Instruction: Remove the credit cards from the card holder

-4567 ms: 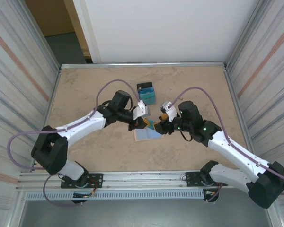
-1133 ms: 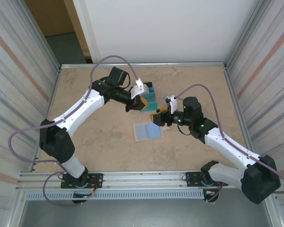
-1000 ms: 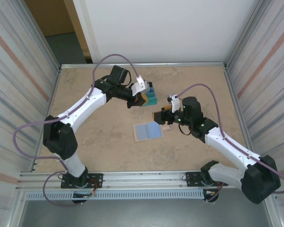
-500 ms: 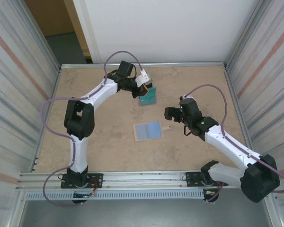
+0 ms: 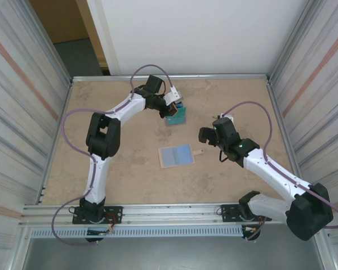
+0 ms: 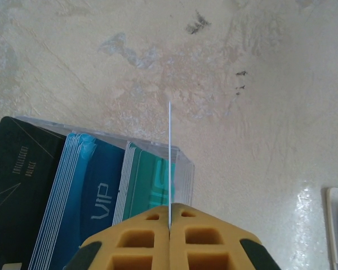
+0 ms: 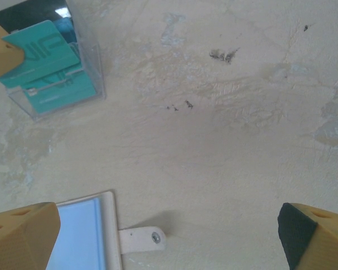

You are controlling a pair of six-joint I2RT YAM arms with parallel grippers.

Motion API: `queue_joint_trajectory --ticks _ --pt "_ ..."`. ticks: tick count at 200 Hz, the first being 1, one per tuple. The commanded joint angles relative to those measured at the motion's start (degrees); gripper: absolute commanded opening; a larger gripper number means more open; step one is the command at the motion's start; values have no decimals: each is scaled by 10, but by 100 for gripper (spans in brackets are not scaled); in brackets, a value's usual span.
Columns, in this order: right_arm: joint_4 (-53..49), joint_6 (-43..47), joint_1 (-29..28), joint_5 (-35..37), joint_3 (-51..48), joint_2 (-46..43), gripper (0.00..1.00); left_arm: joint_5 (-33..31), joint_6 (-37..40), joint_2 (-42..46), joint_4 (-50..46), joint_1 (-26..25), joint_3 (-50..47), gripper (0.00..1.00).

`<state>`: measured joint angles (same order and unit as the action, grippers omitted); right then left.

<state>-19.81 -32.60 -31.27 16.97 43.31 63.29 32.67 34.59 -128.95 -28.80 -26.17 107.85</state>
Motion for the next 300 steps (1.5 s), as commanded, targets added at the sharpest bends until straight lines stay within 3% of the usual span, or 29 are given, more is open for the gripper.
queue_joint_trajectory --ticks 1,78,135,192,267,300 --pt "-12 -13 -5 18 15 -11 99 -8 12 -14 -16 8 26 0" --pt "-8 -15 -6 11 12 -4 99 -31 21 -34 -32 12 40 0" --pt "-11 -12 -7 10 16 -9 99 -33 16 -35 -35 12 41 21" --pt "-15 -7 -9 20 16 -21 99 -27 4 -4 -31 11 33 27" --pt "-25 -2 -6 65 -1 -54 99 -75 -60 157 84 8 -135 44" --pt "-31 -2 3 90 -12 -62 99 -136 -103 247 153 7 -252 64"
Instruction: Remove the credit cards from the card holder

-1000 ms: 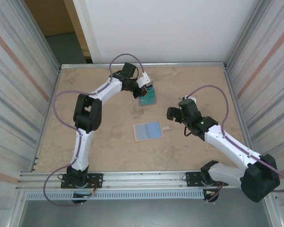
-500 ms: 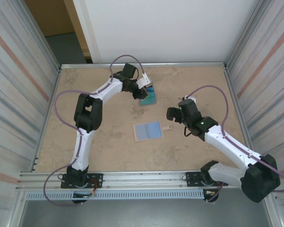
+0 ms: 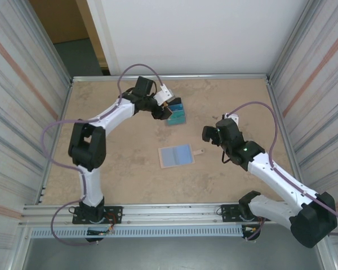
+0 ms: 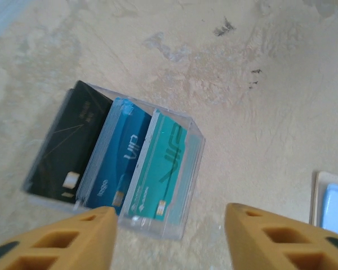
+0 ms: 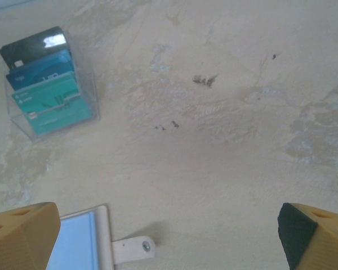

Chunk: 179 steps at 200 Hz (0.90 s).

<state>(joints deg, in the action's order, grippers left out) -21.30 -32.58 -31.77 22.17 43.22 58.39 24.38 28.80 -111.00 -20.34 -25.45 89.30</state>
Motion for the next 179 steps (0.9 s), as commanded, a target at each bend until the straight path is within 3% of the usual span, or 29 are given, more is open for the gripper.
queue_joint_trajectory --ticks 1,38,59,89,131,152,179 --pt "-16 -2 9 39 -12 -13 99 -55 -46 71 71 0 -70 65" --pt "-24 -2 33 68 -26 -40 99 -151 -100 181 155 0 -214 81" --pt "-24 -2 50 90 -37 -46 99 -222 -127 243 196 0 -294 98" --pt "-17 4 84 110 -56 -54 99 -333 -174 323 253 9 -403 99" --pt "31 25 151 70 -86 -71 99 -399 -235 417 326 69 -532 99" --pt "69 50 181 39 -101 -75 99 -405 -235 450 375 99 -587 99" --pt "199 116 186 20 -158 -87 99 -385 -246 461 428 150 -635 99"
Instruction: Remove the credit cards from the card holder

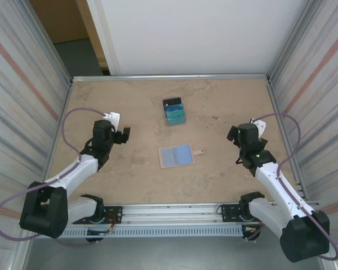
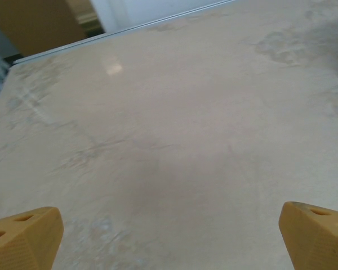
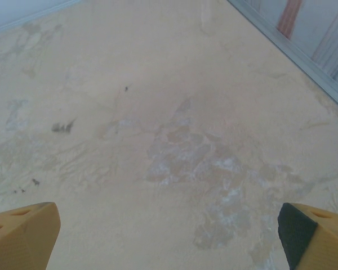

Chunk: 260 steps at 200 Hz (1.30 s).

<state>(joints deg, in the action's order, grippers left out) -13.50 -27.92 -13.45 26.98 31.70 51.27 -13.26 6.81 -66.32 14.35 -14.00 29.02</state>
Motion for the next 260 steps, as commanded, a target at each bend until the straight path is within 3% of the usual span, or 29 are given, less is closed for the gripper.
queue_joint_trajectory --ticks 1,34,97,139,151,183,220,260 --pt "126 72 3 -30 -44 -15 99 -7 -26 15 84 37 -33 99" --pt "280 142 7 -48 -112 -10 99 5 -24 -1 172 73 -76 99" --pt "394 186 38 -88 -101 110 99 33 -18 -94 303 88 -102 99" --pt "466 203 54 -113 -95 180 99 59 -1 -218 422 90 -95 99" --pt "458 201 60 -130 -87 186 99 102 -14 -195 341 104 -77 99" --pt "524 214 76 -171 -94 204 99 220 -29 -205 318 152 -56 99" --pt "527 227 91 -187 -76 225 99 219 -29 -201 308 153 -55 99" --pt "492 231 96 -191 -93 191 99 217 -27 -203 311 151 -55 99"
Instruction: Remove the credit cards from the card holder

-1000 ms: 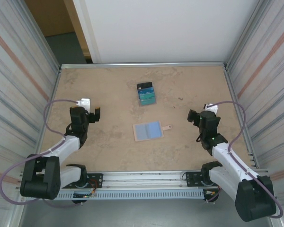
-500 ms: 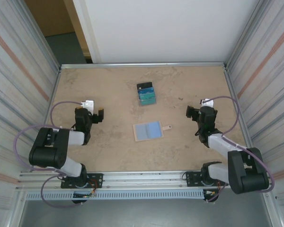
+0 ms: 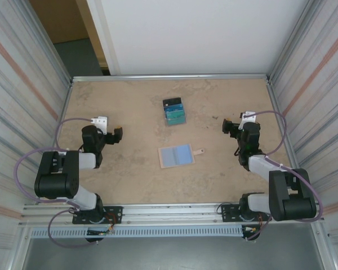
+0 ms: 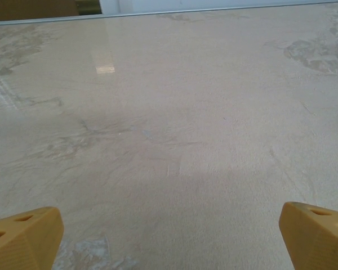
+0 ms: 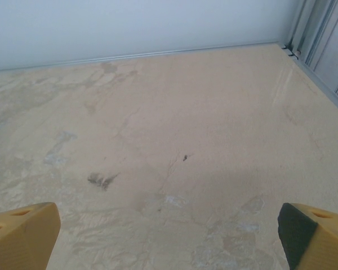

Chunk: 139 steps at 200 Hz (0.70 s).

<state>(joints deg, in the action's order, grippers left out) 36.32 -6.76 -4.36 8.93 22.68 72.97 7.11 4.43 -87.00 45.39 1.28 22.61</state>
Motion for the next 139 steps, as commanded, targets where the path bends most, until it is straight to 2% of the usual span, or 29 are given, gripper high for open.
queue_joint_trajectory --ticks 1,44,86,115,139 --pt "-5 20 5 -11 -3 -27 99 13 -4 4 0 -2 9 99" --pt "3 24 6 -8 -54 -64 99 10 -3 4 -1 -4 10 99" --pt "87 31 29 -43 -93 -32 99 8 -3 4 -2 -4 10 99" --pt "143 27 65 -96 -77 30 99 7 -2 4 -2 -6 10 99" --pt "203 18 84 -143 -66 119 99 6 -2 4 -3 -5 10 99"
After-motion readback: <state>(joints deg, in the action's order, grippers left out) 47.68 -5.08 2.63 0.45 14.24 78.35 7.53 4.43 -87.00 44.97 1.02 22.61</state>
